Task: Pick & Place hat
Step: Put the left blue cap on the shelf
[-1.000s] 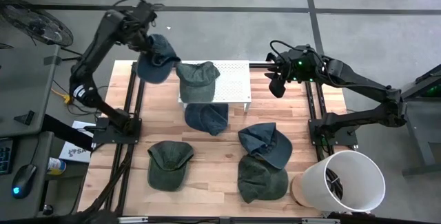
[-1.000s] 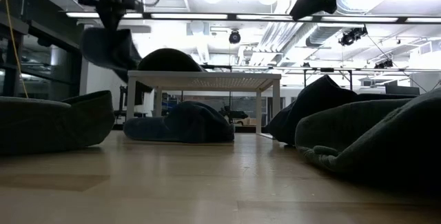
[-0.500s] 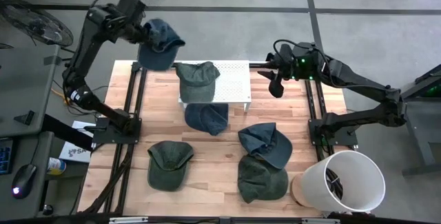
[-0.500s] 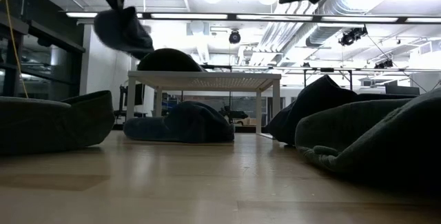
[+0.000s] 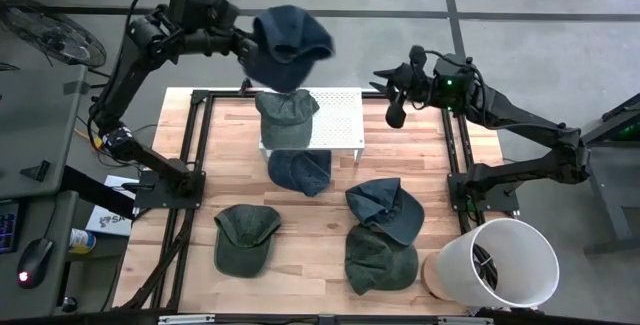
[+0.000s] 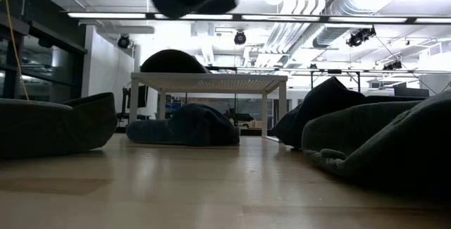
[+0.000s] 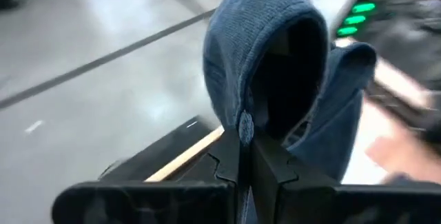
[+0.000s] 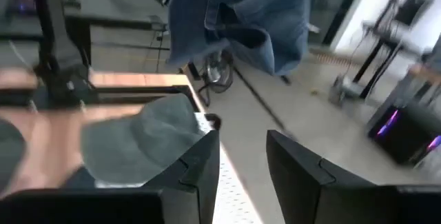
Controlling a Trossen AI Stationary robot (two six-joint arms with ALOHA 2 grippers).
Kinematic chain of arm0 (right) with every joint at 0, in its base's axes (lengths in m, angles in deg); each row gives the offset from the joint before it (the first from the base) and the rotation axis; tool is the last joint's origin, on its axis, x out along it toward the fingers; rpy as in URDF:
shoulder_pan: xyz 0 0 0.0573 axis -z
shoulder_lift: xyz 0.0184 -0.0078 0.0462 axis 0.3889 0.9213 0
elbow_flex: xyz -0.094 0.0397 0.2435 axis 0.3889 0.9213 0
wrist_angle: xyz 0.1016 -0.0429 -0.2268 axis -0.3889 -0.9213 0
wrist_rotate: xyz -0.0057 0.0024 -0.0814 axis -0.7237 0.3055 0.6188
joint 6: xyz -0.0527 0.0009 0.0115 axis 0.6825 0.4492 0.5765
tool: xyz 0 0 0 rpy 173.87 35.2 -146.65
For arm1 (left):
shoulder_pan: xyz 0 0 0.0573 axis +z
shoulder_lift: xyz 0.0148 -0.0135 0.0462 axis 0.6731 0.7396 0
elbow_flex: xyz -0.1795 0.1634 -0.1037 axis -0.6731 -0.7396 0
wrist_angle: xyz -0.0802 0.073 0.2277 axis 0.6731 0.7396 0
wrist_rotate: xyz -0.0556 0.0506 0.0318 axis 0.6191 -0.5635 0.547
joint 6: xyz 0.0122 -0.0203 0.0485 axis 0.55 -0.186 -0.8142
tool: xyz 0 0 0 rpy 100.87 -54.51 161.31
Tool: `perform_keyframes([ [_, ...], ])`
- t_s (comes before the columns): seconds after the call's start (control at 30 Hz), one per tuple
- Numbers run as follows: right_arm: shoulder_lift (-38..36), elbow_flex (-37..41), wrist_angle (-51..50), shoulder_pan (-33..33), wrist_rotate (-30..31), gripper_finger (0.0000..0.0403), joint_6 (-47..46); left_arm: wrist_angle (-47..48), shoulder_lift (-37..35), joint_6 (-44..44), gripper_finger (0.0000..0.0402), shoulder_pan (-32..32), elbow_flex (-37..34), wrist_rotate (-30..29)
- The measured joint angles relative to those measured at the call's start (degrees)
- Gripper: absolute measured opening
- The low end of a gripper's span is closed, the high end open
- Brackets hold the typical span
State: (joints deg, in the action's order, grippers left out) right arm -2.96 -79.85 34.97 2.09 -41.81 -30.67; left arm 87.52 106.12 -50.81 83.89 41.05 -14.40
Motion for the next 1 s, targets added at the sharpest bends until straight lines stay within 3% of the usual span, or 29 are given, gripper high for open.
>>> perform_keyframes([
  [0.53, 0.0, 0.0, 1.0, 0.0, 3.4, 0.0114, 46.8, -3.5, 0.6, -1.3, 0.0011, -1.9, -0.6, 24.9],
  [0.83, 0.0, 0.0, 8.1, -0.6, 1.2, 0.0114, 56.5, 6.2, 0.6, -0.7, 0.0012, -1.9, -0.6, 30.7],
  [1.0, 0.0, 0.0, 10.2, -4.0, -4.3, 0.0114, 60.9, 12.2, 0.6, -1.5, 0.0012, -1.9, -0.6, 32.5],
])
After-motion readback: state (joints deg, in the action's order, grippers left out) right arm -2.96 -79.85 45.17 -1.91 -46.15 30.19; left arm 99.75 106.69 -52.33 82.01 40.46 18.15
